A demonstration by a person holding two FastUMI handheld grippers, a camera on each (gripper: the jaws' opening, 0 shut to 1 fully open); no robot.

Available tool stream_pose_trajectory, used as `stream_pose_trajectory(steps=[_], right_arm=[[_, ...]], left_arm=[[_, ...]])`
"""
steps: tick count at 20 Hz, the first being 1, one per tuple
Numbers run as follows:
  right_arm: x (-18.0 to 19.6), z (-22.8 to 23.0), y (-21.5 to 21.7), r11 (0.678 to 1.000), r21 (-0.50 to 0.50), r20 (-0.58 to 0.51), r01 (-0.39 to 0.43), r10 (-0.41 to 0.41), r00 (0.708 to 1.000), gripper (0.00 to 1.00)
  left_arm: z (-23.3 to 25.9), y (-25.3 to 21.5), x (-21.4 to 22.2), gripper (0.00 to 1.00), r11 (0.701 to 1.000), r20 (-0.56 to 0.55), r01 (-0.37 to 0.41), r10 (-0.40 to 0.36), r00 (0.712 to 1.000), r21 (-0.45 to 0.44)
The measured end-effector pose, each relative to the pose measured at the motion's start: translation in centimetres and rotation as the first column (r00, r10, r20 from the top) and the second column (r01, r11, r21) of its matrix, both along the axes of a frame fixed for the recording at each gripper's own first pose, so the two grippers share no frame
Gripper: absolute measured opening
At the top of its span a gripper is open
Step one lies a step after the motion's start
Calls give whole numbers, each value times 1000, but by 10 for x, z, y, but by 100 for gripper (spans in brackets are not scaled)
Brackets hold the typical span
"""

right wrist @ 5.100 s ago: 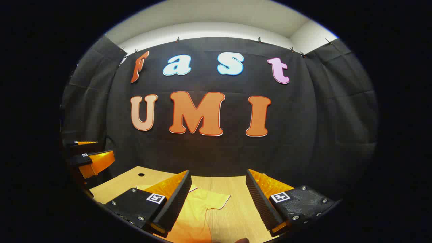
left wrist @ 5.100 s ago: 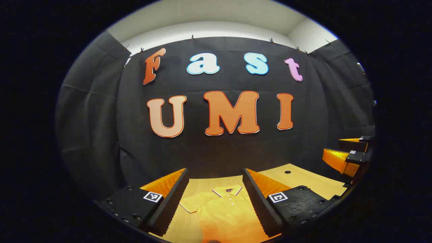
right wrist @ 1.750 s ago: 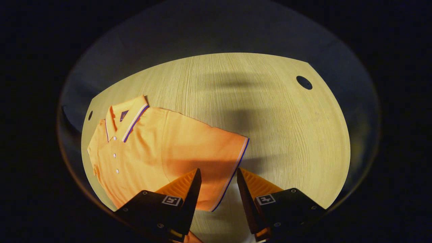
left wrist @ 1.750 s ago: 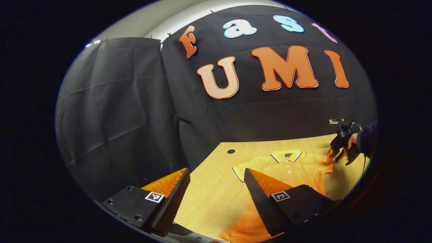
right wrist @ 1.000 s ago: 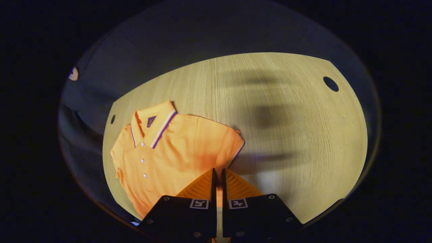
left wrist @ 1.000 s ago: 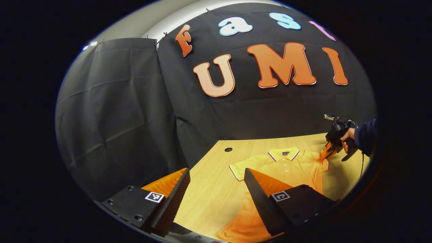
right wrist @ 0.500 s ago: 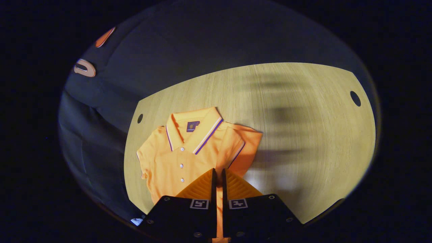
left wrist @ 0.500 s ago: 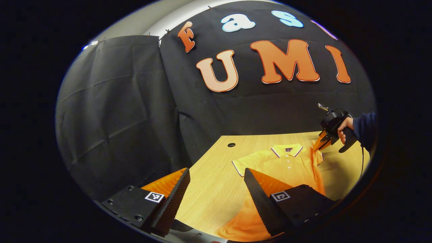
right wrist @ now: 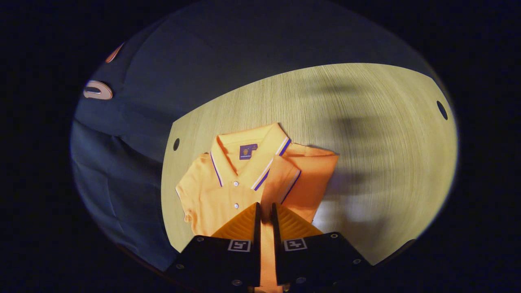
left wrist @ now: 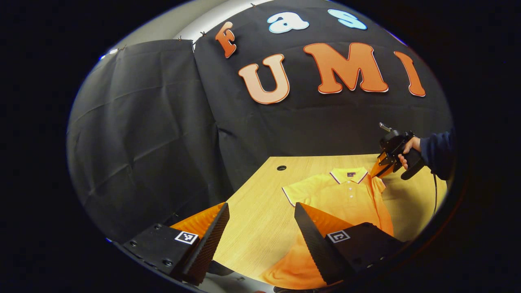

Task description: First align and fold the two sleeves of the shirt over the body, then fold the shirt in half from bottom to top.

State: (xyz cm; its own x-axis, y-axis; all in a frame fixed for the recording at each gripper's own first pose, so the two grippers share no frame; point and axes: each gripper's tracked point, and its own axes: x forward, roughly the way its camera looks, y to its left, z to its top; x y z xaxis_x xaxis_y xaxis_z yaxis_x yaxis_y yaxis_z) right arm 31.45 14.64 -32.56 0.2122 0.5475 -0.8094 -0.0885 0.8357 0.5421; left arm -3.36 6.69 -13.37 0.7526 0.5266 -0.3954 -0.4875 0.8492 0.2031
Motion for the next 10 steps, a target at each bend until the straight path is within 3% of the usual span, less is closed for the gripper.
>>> stream_pose_trajectory(steps=[3, 4, 5, 6, 7, 8, 9, 10], right_arm=[[1, 9, 6, 998, 57, 2, 5, -5, 1000, 31], [2, 10, 5, 998, 60, 8, 3, -4, 1000, 33], [1, 12, 4, 998, 58, 20, -1, 0, 1000, 27], [1, 15, 2, 998, 59, 34, -2, 0, 999, 40], [0, 18, 1, 998, 61, 46, -4, 1, 999, 47], [-4, 22, -1, 998, 65, 57, -2, -2, 998, 48], [-6, 25, -5, 998, 64, 69, 2, -7, 998, 62], [-8, 28, -8, 998, 62, 84, 7, -12, 996, 68]], left_arm=[[-9, -1, 8, 99, 999, -5, 10, -10, 1000, -31], [-10, -1, 12, 99, 999, -3, 15, -15, 1000, -40], [-10, 0, 15, 99, 999, 1, 22, -22, 1000, -49], [-10, 2, 21, 100, 998, 4, 31, -30, 1000, -61], [-13, 6, 26, 99, 996, 4, 37, -36, 999, -76], [-17, 9, 34, 99, 994, 7, 45, -45, 999, -97], [-19, 11, 42, 99, 991, 10, 56, -56, 998, -119], [-25, 14, 53, 99, 987, 12, 70, -69, 998, -146]])
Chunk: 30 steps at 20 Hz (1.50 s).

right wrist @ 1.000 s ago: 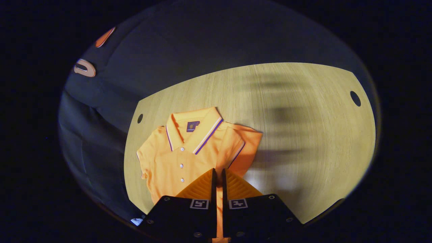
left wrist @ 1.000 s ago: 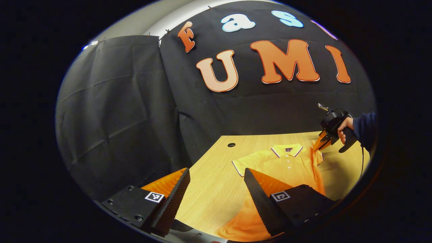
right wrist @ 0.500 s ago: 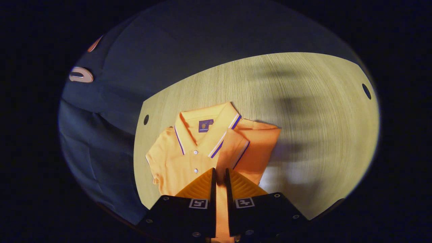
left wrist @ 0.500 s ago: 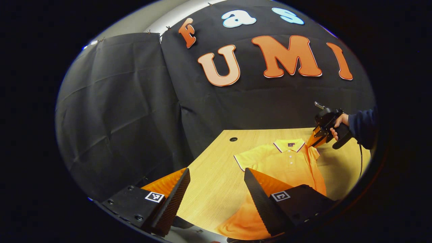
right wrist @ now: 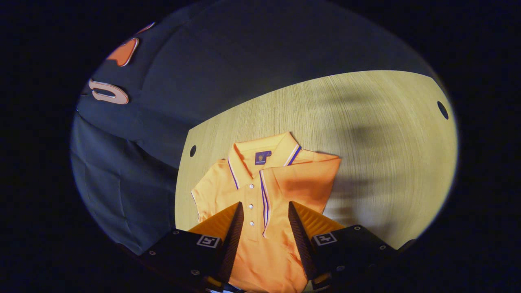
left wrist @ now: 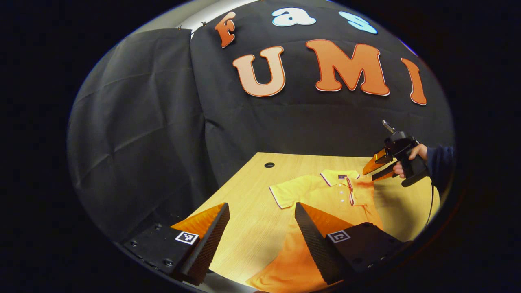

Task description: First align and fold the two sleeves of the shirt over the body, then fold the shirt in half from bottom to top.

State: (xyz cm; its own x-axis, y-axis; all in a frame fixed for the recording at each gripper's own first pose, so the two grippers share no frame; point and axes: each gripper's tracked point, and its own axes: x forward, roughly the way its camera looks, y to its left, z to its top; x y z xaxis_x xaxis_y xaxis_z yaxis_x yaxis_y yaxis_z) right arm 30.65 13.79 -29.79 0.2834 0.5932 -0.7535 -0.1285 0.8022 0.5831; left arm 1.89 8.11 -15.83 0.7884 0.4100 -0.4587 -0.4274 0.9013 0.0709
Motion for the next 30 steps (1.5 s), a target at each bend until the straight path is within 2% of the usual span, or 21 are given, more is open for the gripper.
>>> stream_pose_trajectory(steps=[3, 4, 5, 7, 11, 15, 17, 19, 23, 27, 30], right_arm=[[-8, 4, -11, 999, -27, 35, 25, -24, 999, 79], [-13, 8, -16, 999, -34, 48, 36, -35, 998, 73], [-15, 12, -21, 998, -40, 61, 51, -48, 997, 86], [-22, 20, -32, 994, -62, 95, 94, -88, 992, 91], [-37, 35, -56, 973, -100, 190, 208, -186, 964, 94], [-62, 40, -81, 949, -142, 222, 282, -247, 943, 95], [-74, 43, -83, 941, -139, 229, 309, -273, 934, 96], [-88, 47, -88, 931, -133, 245, 339, -300, 922, 96], [-118, 57, -100, 900, -141, 304, 412, -356, 883, 96], [-151, 64, -120, 840, -155, 344, 519, -447, 826, 96], [-178, 71, -130, 794, -156, 376, 588, -502, 779, 96]], left_arm=[[-21, 14, 32, 99, 997, -30, 35, -37, 999, -74], [-29, 19, 41, 99, 995, -44, 48, -52, 998, -89], [-37, 23, 51, 99, 993, -55, 64, -70, 996, -101], [-52, 33, 71, 99, 987, -85, 100, -110, 990, -123], [-88, 45, 105, 100, 964, -151, 149, -185, 971, -222], [-110, 60, 122, 100, 932, -216, 133, -214, 952, -336], [-117, 72, 136, 99, 925, -255, 116, -218, 942, -361], [-132, 70, 156, 98, 904, -280, 120, -250, 927, -410], [-168, 80, 190, 98, 877, -356, 72, -267, 895, -476], [-202, 76, 223, 98, 837, -403, 27, -291, 868, -546], [-228, 79, 234, 97, 834, -481, -27, -291, 827, -552]])
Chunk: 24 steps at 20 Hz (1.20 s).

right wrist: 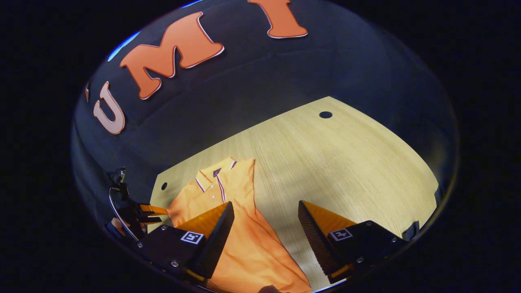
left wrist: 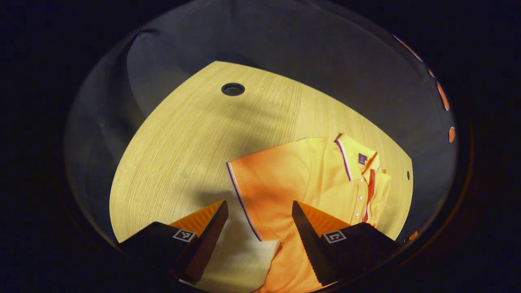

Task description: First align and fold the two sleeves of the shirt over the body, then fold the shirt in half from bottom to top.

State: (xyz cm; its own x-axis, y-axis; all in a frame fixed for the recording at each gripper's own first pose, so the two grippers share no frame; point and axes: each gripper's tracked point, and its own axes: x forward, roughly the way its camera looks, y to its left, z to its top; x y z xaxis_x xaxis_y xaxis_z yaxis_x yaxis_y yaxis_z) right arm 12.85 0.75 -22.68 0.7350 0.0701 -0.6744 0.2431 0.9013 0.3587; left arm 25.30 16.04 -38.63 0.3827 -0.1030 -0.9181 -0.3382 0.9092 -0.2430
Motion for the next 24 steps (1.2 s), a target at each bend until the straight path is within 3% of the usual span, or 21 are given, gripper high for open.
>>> stream_pose_trajectory(steps=[5, 10, 15, 17, 18, 19, 21, 22, 24], right_arm=[[-39, 9, -7, 997, -60, 19, 46, -44, 999, 96], [-52, 18, -12, 989, -136, 83, 62, -51, 995, 97], [-64, 24, -15, 987, -145, 92, 66, -53, 994, 96], [-68, 26, -22, 984, -156, 109, 81, -65, 992, 97], [-72, 27, -22, 984, -155, 113, 88, -71, 991, 97], [-74, 31, -22, 984, -151, 126, 95, -76, 989, 96], [-80, 35, -24, 983, -152, 144, 102, -80, 986, 96], [-85, 34, -25, 982, -158, 143, 105, -83, 986, 96], [-91, 35, -25, 981, -161, 144, 106, -83, 986, 96]], left_arm=[[-22, 9, 15, 97, 997, -79, 18, -12, 997, 73], [-34, 5, 11, 97, 995, -142, 33, -20, 990, 93], [-32, 5, 19, 87, 987, -135, 80, -61, 989, 138], [-35, 4, 25, 75, 982, -102, 124, -110, 989, 142], [-32, 2, 29, 59, 978, -79, 152, -142, 987, 145], [-31, -1, 36, 54, 972, -31, 181, -178, 983, 148], [-33, -4, 41, 19, 965, 24, 214, -220, 975, 153], [-31, -4, 39, 13, 959, 47, 235, -245, 968, 155], [-29, -9, 39, 13, 957, 82, 262, -273, 958, 129]])
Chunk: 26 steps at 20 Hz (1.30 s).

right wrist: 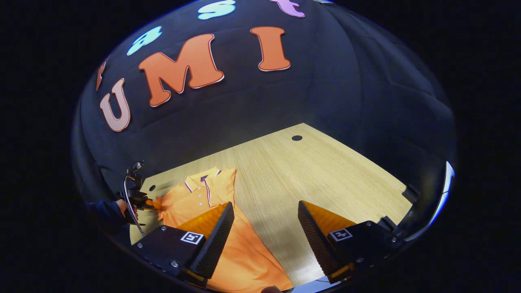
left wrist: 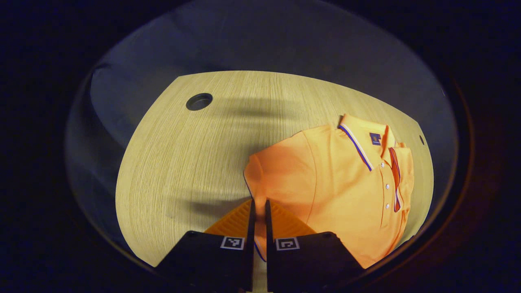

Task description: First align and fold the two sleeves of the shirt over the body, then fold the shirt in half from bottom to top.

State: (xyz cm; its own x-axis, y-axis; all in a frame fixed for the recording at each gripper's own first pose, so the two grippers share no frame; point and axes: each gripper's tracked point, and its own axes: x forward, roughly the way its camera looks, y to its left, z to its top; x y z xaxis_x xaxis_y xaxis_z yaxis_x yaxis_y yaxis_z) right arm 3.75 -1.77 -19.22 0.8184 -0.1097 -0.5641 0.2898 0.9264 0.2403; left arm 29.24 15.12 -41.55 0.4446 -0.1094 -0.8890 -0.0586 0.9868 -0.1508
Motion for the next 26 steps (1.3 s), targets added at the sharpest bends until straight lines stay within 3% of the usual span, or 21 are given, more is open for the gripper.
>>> stream_pose_trajectory(steps=[1, 2, 5, 7, 14, 20, 26], right_arm=[[-2, 1, -1, 1000, -3, 3, -2, 2, 1000, 96], [-4, 3, -1, 1000, -11, 10, -2, 2, 1000, 96], [-5, 14, 0, 999, -50, 53, -13, 16, 998, 97], [-6, 13, 0, 998, -63, 56, -24, 27, 998, 97], [-10, -1, 3, 998, -34, 15, -47, 47, 999, 96], [-20, -3, 3, 997, -64, -8, -52, 51, 999, 96], [-32, -7, 4, 999, -45, -38, 2, -3, 999, 96]], left_arm=[[0, 3, -2, 13, 1000, 12, -27, 27, 1000, -11], [0, 1, 1, 2, 998, 17, -48, 48, 999, -31], [8, -8, -4, 2, 995, 26, -56, 58, 998, -87], [20, -9, 2, 2, 996, 67, -45, 50, 997, -79], [66, -42, 22, 2, 995, 190, 85, -73, 979, -56], [58, -86, 26, 2, 987, 154, 143, -130, 980, -77], [47, -137, 27, 10, 959, 132, 217, -195, 972, -184]])
